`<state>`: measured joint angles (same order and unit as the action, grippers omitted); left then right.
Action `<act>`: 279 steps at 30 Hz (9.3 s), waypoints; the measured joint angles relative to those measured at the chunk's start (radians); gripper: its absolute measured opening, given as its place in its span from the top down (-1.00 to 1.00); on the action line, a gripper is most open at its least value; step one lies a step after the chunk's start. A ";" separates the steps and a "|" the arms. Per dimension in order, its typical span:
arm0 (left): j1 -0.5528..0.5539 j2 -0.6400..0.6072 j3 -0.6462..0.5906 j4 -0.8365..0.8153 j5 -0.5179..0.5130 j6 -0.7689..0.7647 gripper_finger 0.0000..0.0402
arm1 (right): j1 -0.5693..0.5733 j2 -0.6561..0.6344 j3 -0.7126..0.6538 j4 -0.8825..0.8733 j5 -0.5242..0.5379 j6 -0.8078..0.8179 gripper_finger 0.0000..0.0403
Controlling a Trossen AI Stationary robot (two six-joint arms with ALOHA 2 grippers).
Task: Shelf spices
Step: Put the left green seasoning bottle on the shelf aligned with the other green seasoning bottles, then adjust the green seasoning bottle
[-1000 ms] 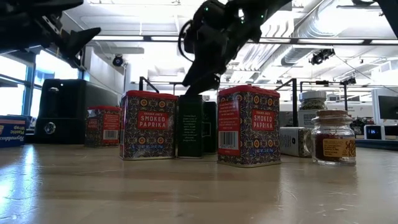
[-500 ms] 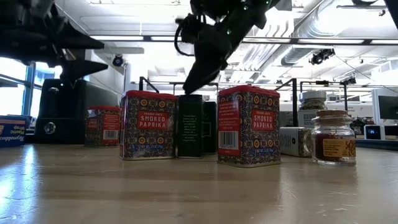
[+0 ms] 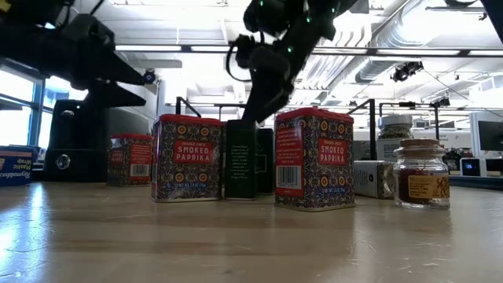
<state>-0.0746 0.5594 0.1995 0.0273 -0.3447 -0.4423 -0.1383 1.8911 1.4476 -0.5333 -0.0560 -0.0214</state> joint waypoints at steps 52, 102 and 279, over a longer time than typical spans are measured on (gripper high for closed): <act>0.257 0.740 0.326 0.259 0.165 0.269 -0.34 | 0.158 -0.004 -0.022 0.082 -0.032 0.186 -0.25; 0.132 0.405 0.326 -0.162 0.008 0.224 -0.34 | 0.157 0.033 -0.022 0.287 0.264 0.133 -0.25; 0.098 0.406 0.325 -0.135 0.008 0.201 -0.34 | -0.339 -0.392 -0.301 -0.385 0.326 -0.073 1.00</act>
<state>0.0238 0.9649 0.5243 -0.1078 -0.3363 -0.2417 -0.4770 1.4986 1.1471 -0.9183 0.2704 -0.0940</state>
